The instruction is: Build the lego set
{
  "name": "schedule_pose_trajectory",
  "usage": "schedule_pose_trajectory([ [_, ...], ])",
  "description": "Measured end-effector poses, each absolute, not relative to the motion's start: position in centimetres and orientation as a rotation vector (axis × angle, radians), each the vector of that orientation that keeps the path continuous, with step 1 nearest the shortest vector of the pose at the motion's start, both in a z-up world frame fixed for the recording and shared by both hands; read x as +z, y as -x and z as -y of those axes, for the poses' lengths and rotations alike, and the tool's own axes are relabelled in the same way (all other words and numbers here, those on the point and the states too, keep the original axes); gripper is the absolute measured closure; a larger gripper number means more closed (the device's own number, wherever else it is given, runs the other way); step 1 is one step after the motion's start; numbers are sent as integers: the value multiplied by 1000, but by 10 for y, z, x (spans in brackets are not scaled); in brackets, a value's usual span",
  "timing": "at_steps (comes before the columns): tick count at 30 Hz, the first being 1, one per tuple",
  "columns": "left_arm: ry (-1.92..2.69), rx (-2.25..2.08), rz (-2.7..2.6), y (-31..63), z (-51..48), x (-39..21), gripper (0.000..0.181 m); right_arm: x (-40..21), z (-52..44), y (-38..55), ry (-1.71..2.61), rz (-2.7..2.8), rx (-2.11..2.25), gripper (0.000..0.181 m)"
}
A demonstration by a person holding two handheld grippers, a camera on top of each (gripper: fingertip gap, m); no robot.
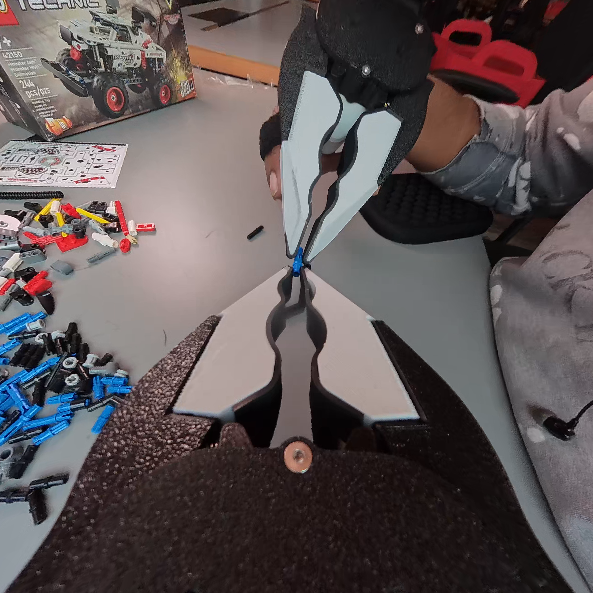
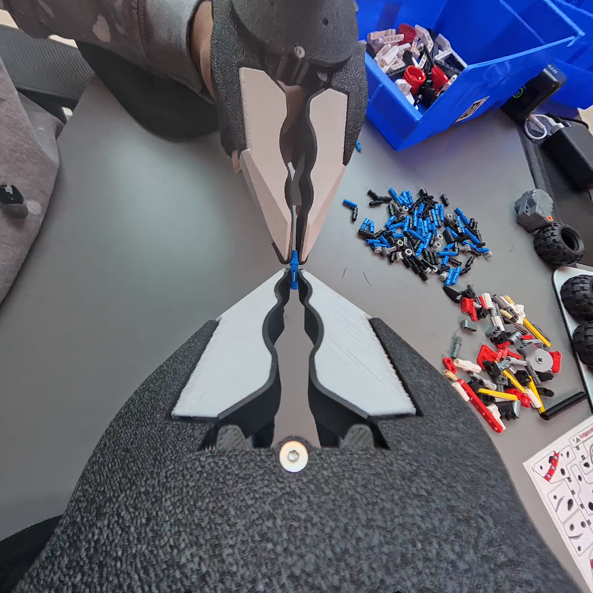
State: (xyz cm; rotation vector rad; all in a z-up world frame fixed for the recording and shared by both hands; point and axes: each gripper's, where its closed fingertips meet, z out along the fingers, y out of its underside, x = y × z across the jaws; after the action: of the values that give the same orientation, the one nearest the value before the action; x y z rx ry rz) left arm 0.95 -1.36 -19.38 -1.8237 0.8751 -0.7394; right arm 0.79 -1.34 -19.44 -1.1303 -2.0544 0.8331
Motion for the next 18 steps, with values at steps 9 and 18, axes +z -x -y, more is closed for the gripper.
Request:
schedule_pose_trajectory([
  [9,1506,-1337,-539,-1,22,-125,178,-119,21,1,973,1647,1238,176],
  [18,1420,-1461,-507,-2,28,-114,178,-107,26,-2,945,1520,1300,177],
])
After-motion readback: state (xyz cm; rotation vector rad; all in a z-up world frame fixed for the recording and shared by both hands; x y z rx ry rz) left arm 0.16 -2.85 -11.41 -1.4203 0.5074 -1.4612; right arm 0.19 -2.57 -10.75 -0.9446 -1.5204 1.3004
